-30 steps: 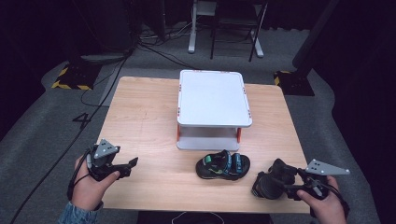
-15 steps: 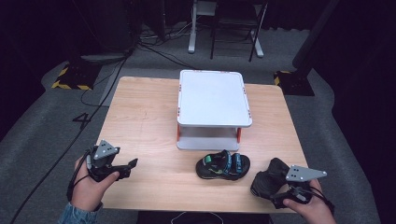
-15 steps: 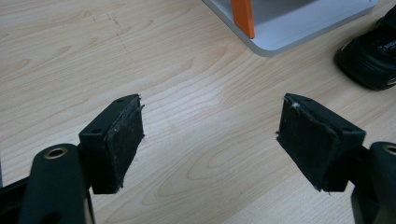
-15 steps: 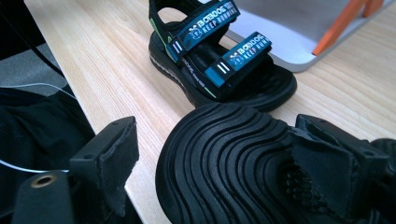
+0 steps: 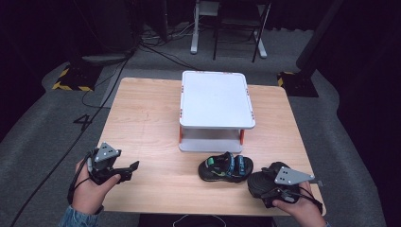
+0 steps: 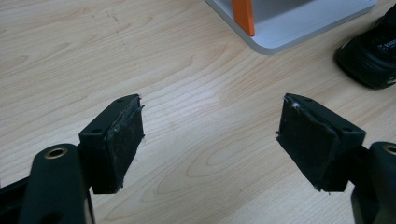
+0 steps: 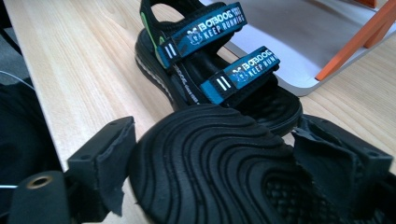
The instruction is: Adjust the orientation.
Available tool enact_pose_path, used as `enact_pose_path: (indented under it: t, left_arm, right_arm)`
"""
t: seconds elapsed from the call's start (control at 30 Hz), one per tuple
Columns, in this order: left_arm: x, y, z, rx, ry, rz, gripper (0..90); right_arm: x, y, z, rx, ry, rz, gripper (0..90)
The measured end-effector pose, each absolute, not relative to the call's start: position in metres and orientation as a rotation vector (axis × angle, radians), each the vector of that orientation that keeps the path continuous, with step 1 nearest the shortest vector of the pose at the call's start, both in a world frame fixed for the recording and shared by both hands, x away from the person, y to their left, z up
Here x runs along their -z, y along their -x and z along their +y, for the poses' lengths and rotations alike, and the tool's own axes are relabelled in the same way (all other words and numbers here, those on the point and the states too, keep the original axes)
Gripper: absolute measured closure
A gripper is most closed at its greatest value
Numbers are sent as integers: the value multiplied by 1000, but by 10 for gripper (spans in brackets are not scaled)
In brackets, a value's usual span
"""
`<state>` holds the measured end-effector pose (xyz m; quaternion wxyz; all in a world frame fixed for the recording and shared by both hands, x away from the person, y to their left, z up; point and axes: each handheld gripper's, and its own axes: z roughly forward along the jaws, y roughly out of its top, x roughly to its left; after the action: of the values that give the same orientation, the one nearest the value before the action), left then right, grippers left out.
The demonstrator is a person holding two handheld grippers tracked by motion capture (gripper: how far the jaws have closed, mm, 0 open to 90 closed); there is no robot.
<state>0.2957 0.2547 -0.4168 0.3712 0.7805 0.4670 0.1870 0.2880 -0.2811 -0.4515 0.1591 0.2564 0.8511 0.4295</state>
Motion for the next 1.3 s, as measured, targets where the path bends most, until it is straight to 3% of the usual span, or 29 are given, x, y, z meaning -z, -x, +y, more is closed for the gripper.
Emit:
enact_pose_path:
  t: [0.23,0.8,1.3]
  left_arm:
    - [418,-293,255,-469,-1993,1208,231]
    - [419,-291,257,-463,-1996,1209,234]
    - [420,-292,257,-459,-1999,1205,235]
  right_arm:
    - [460,-294,-276,-1174,-683,2469,69]
    - [464,-298,-269,-1013,-566,2539,51]
    - [430,-299,-290,-1073,-734,2435,167]
